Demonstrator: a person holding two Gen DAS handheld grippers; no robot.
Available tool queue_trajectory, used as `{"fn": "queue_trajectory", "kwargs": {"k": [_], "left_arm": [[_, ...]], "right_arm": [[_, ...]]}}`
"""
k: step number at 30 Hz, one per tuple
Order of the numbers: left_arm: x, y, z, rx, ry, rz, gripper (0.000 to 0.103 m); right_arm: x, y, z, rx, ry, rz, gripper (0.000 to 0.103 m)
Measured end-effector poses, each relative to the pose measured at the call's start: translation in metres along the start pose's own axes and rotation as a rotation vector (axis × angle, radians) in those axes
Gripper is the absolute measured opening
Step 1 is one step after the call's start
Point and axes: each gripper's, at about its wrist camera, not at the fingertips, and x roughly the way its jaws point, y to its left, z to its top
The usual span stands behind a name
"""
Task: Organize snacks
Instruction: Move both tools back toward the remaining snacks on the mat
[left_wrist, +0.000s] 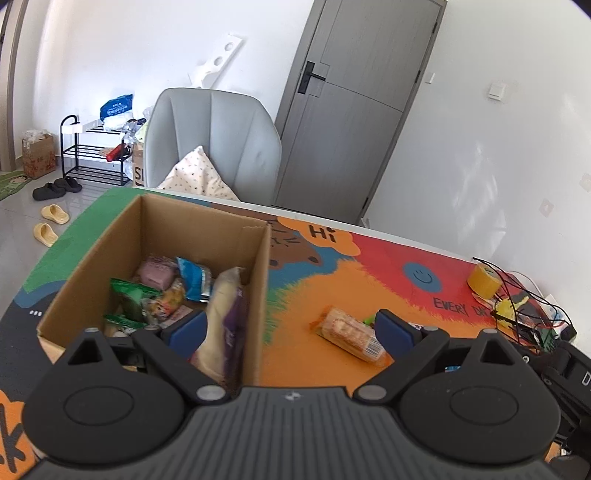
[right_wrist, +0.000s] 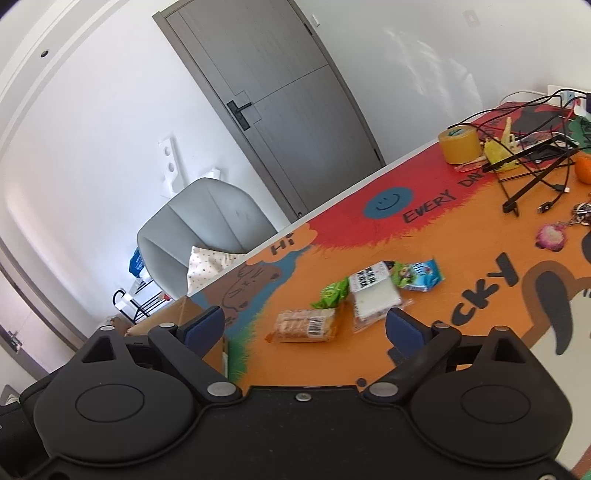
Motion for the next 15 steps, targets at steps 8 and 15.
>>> {"fn": "queue_trajectory", "kwargs": {"k": [8,15], "left_arm": [[0.009,-0.025,-0.008,0.044,0.027,-0.019,0.097],[0.020,-0.044,-0.014,0.082,0.051,-0.024,0.097]], "right_arm": [[-0.009,-0.021,0.005,0.003,0.001,-0.028,0.099],[-0.011,-0.043,0.012,0.005,0.011,-0.062,0.099]]}}
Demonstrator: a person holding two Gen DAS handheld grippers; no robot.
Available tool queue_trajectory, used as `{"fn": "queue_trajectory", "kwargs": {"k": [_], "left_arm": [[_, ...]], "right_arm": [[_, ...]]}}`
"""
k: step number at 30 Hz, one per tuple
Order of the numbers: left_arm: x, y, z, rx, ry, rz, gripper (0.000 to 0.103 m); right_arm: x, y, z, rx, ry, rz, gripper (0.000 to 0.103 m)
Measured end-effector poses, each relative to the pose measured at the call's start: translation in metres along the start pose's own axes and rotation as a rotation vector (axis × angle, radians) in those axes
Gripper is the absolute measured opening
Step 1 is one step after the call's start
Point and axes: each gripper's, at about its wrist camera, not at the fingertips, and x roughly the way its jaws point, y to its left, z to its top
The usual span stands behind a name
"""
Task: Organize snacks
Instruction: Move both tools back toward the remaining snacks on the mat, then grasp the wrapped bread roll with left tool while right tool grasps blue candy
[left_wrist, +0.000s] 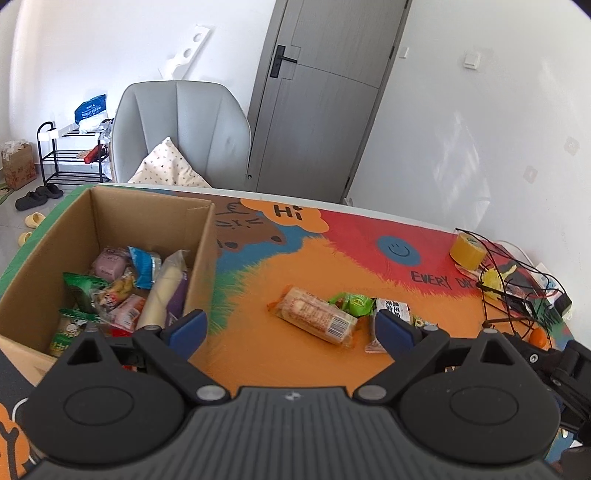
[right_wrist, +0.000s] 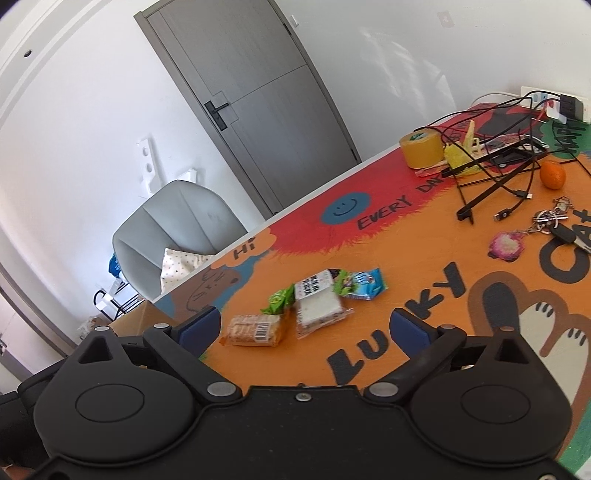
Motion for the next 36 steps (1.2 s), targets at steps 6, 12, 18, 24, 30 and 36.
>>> {"fn": "queue_trajectory", "kwargs": {"k": [6,12,18,24,30,36], "left_arm": [[0.016,-0.016,-0.002,0.047,0.026,-0.014,0.097],[0.034,-0.031,-0.006,0.086,0.044,-0.030,0.097],[0.055,-0.036,-0.007,0.089,0.061,-0.032,0.096],[0.077,-0.041,-0.005,0.078,0.079,-0.014,0.096],[0.097,-0.046,-0.006,0.055,0.097,0.015,0.094],[0.115,-0.046,-0.006,0.047,0.109,0.055,0.084]], "right_arm": [[0.004,-0.021,0.005,0.011,0.008,-0.033,0.099],[0.019,-0.032,0.007,0.000,0.026,-0.067,0.099],[0.037,-0.039,0.010,-0.002,0.040,-0.069,0.095],[0.057,-0.043,0.014,-0.002,0.060,-0.051,0.092],[0.078,-0.052,0.020,0.022,0.085,-0.040,0.088],[0.101,-0.054,0.022,0.029,0.113,-0.039,0.080]]}}
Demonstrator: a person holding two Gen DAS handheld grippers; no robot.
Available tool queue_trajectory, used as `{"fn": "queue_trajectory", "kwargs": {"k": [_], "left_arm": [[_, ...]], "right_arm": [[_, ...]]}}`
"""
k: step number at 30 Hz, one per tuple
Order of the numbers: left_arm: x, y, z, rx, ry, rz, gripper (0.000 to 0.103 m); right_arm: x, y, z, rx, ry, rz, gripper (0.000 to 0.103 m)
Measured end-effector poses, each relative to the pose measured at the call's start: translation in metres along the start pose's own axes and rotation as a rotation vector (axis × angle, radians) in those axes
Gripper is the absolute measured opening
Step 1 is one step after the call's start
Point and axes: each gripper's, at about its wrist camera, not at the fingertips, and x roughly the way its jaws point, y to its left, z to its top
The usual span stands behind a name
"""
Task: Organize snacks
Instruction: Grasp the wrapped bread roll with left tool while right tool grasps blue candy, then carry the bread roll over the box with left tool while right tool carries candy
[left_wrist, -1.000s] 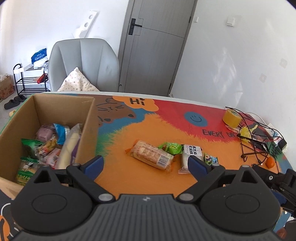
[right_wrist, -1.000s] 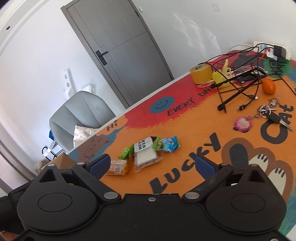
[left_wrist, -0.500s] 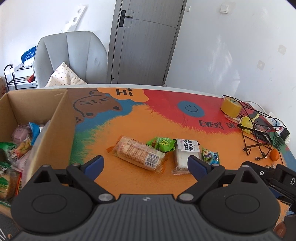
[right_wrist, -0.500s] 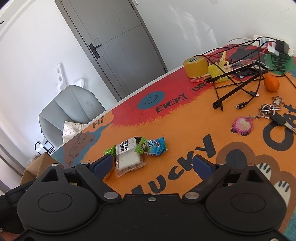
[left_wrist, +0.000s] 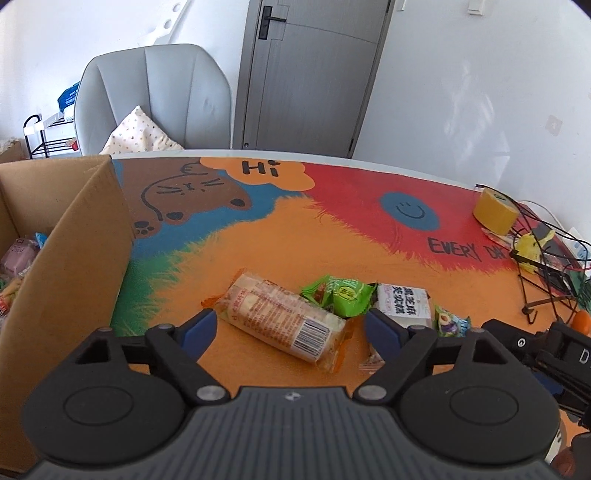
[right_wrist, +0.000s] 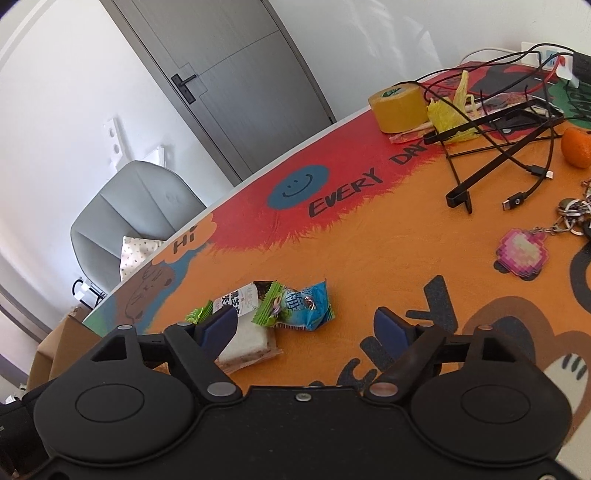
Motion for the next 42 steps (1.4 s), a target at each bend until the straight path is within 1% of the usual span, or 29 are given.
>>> {"fn": "queue_trajectory", "kwargs": {"k": [3,7,14,18,19,20,21,22,24,27,31,37,42], "left_arm": [[0.008,0.002,0.002,-0.011,0.009,0.018,0.082],[0.020,0.002,0.006,-0.010,0.012,0.042,0.082],[0.041,0.004,0.003,-0.027,0.044,0.054,0.081],[0.043,-0.003,-0.001,0.019,0.023,0.085,0.080],[0.043,-0.005,-0.002,0.029,0.021,0.088,0.079],[0.042,-0.006,-0.003,0.040,0.018,0.091,0.073],[0.042,-0.008,-0.004,0.050,0.015,0.096,0.064],[0.041,-0.009,-0.004,0.061,0.011,0.102,0.060],[0.040,-0.011,-0.006,0.076,0.001,0.115,0.035],[0.037,-0.009,-0.007,0.069,0.005,0.099,0.034],[0.031,-0.006,-0.009,0.055,0.013,0.083,0.034],[0.018,-0.001,-0.014,0.039,0.005,0.065,0.034],[0.004,0.001,-0.016,0.035,-0.017,0.047,0.034]], "right_arm": [[0.010,0.000,0.002,0.005,0.018,0.004,0.077],[0.021,0.004,0.005,-0.006,0.022,0.001,0.077],[0.039,0.010,0.007,-0.027,0.040,-0.027,0.076],[0.046,0.017,0.004,-0.061,0.034,-0.052,0.075],[0.047,0.018,0.004,-0.068,0.032,-0.058,0.073],[0.048,0.019,0.004,-0.075,0.029,-0.064,0.071],[0.049,0.020,0.004,-0.080,0.026,-0.069,0.067],[0.049,0.021,0.003,-0.084,0.025,-0.072,0.060],[0.049,0.022,0.003,-0.091,0.025,-0.068,0.055],[0.047,0.020,0.002,-0.084,0.025,-0.056,0.043],[0.038,0.021,-0.003,-0.085,0.016,-0.044,0.036],[0.023,0.015,-0.013,-0.058,0.003,-0.043,0.035],[0.006,0.010,-0.017,-0.036,-0.024,-0.024,0.034]]}}
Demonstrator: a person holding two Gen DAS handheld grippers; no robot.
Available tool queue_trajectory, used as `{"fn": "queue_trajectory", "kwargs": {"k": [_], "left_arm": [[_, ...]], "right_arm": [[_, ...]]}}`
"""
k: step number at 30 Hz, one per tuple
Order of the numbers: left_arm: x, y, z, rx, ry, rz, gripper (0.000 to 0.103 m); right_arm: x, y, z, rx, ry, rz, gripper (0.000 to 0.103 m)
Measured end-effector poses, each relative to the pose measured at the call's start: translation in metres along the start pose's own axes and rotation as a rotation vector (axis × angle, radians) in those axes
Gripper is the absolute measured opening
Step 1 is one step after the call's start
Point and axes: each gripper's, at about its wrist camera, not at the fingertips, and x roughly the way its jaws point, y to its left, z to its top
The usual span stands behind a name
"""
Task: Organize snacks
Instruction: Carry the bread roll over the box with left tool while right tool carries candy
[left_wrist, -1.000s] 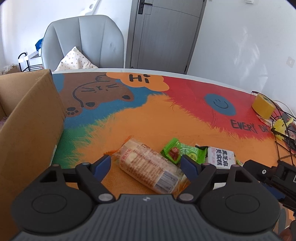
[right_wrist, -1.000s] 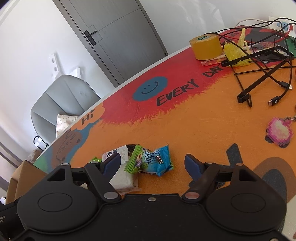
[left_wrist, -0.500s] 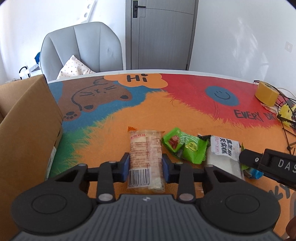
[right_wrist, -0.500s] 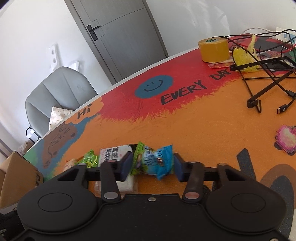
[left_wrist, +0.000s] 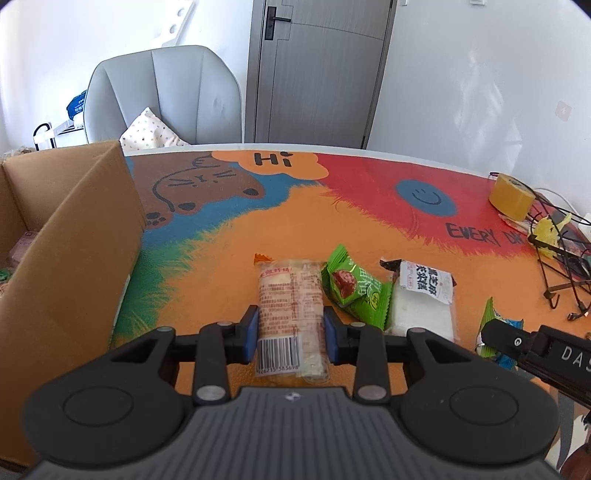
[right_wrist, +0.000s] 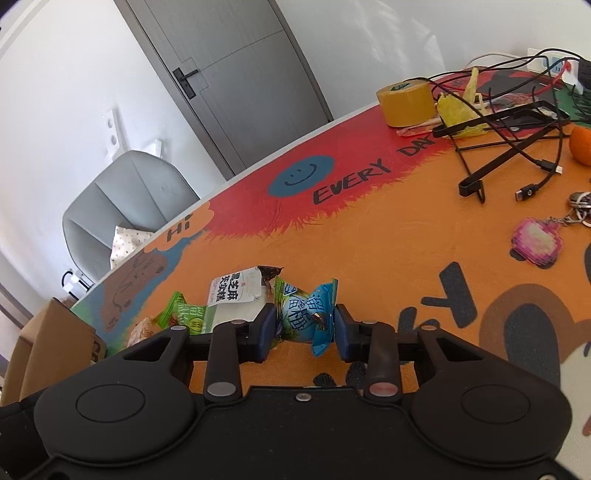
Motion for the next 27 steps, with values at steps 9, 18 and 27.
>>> {"fn": "queue_trajectory", "kwargs": {"k": [9,18,27], "left_arm": [[-0.034,0.005,0.002,-0.013,-0.067,-0.020,0.034],[-0.059,0.017,0.001,-0.029,-0.111,-0.023,0.034],[-0.081,0.033,0.001,-0.039,-0.146,-0.011,0.034]], "right_arm": [[-0.028,0.001,-0.003,0.011,-0.041,0.052,0.034],[-0.044,0.016,-0.008,-0.014,-0.061,0.087,0.034],[-0.054,0.040,-0.012,-0.052,-0.070,0.131,0.034]]}}
